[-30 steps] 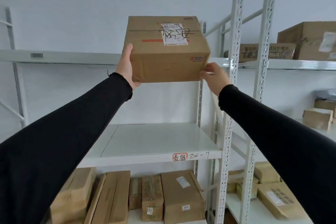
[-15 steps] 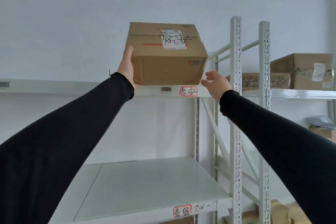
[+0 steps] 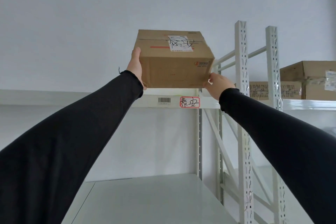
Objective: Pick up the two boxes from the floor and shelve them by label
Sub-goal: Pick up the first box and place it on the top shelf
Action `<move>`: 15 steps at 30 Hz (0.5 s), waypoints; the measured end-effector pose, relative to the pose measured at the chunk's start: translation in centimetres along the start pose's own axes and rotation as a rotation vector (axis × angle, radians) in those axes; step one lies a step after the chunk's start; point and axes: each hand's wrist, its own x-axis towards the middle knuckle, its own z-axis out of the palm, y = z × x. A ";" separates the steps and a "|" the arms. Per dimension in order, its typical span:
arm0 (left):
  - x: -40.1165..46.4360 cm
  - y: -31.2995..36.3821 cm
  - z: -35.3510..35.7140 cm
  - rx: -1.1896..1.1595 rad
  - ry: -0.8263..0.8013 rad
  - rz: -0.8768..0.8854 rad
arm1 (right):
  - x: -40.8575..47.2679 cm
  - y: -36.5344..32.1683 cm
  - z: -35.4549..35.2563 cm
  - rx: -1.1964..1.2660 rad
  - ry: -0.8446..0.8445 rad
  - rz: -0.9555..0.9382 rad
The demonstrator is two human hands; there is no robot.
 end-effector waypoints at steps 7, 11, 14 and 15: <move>4.3 -0.6 -0.7 0.157 0.082 0.005 | 1.7 0.8 1.3 -0.026 0.014 -0.029; 4.4 -0.8 -0.5 0.335 0.070 0.044 | 2.3 1.5 2.2 -0.011 -0.029 -0.027; 4.2 -1.3 -0.5 0.471 -0.022 0.103 | 2.7 2.1 2.8 -0.029 -0.087 -0.022; 4.6 -1.6 -0.7 0.528 -0.025 0.107 | 2.8 2.3 3.0 -0.030 -0.105 -0.022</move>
